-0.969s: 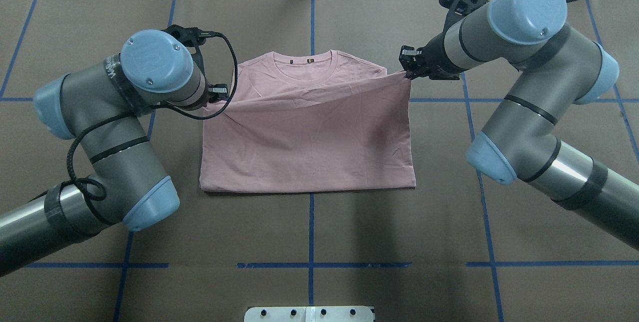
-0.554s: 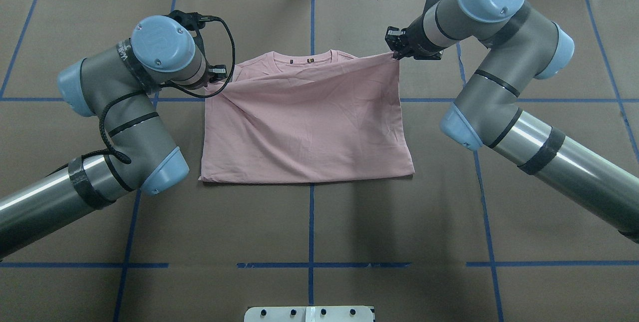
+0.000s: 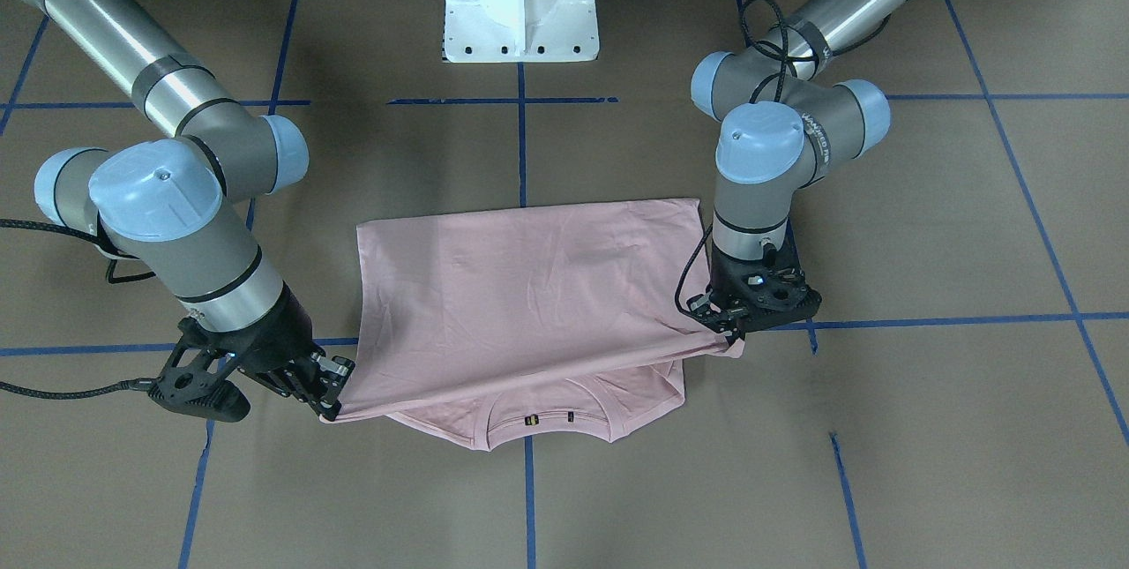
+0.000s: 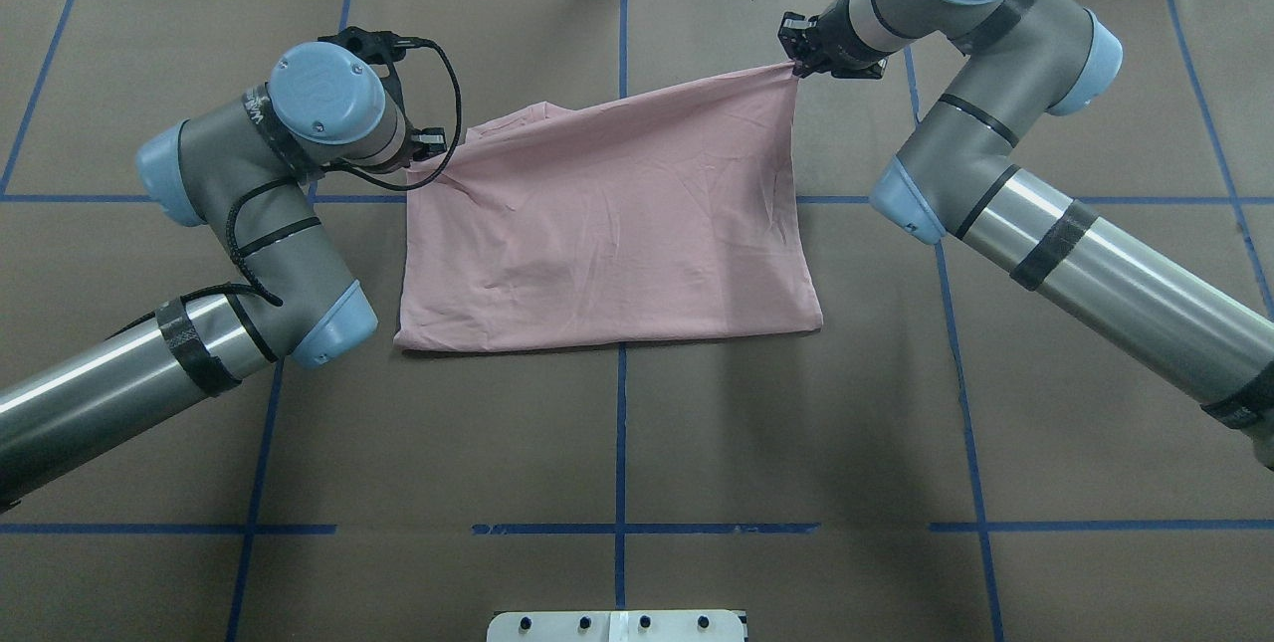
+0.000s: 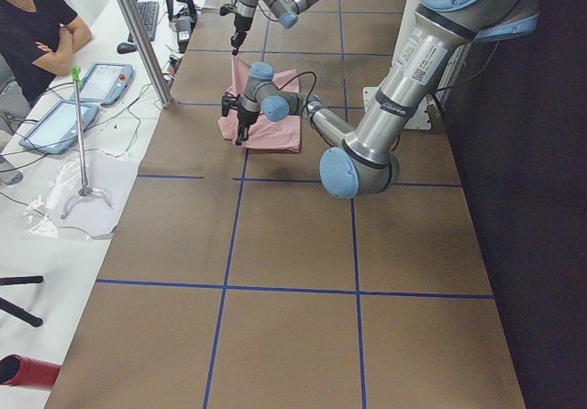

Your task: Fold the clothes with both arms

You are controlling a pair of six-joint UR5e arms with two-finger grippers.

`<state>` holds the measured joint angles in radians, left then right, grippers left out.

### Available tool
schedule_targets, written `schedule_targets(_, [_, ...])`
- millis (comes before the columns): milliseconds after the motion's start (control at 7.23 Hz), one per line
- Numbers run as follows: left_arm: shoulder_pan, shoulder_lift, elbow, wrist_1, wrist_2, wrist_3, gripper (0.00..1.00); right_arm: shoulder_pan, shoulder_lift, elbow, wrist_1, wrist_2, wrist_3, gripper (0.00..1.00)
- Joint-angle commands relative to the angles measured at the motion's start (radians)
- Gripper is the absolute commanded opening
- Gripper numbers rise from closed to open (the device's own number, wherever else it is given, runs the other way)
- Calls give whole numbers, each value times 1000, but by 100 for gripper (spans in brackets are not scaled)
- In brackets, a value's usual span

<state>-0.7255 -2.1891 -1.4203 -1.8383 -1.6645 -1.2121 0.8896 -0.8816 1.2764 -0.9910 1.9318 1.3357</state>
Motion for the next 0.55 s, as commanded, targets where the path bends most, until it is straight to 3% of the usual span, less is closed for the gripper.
schedule_targets(0, [0,-12,9,-3,0,0,0,-9,7,-9,3,-1,-1,0])
schedule_targets(415, [0,-23,8,-1,-3,-1,0,-53,-17,9,9,7,-6,0])
